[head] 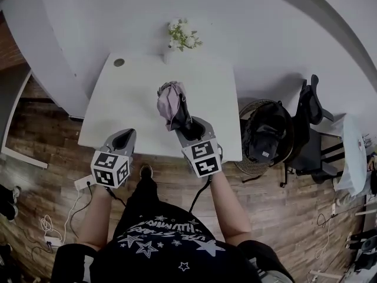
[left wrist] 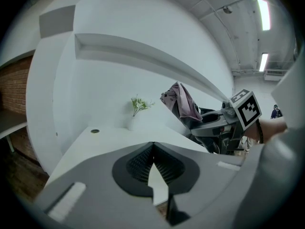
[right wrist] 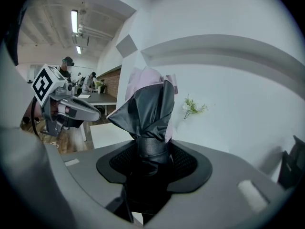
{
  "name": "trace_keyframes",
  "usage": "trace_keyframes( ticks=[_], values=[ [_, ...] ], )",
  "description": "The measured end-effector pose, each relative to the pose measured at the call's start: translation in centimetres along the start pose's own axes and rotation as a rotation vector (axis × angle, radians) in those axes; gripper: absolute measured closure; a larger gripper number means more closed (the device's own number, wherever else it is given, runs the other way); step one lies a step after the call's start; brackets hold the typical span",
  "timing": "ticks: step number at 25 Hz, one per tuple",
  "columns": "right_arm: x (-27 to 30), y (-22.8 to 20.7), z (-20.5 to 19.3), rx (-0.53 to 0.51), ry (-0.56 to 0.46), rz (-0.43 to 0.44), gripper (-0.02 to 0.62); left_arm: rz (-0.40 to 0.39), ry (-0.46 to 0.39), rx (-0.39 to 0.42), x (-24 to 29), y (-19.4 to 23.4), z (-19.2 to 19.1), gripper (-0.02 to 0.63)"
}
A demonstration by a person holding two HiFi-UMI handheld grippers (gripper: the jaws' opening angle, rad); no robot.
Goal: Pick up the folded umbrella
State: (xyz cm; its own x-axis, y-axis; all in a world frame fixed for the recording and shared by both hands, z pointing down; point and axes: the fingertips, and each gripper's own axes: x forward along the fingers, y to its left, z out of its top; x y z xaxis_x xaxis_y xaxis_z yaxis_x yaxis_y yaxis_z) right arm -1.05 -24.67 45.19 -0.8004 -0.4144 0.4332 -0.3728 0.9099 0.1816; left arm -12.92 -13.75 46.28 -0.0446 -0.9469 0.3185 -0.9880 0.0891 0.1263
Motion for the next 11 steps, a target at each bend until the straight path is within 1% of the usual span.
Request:
trace_keyframes(
  ticks=[6, 11],
  values=[
    [-2.7, -0.4, -1.1, 0.024, -0.006, -0.021, 0.371, 0.004, -0.016, -0.006, -1.2, -2.1, -0.2, 0.603],
    [-4.4, -0.5, -2.0, 0.039, -0.004, -0.033, 0.371, -0.009, -0.01, -0.008, -2.1, -3.5, -0.7, 0.603]
  ],
)
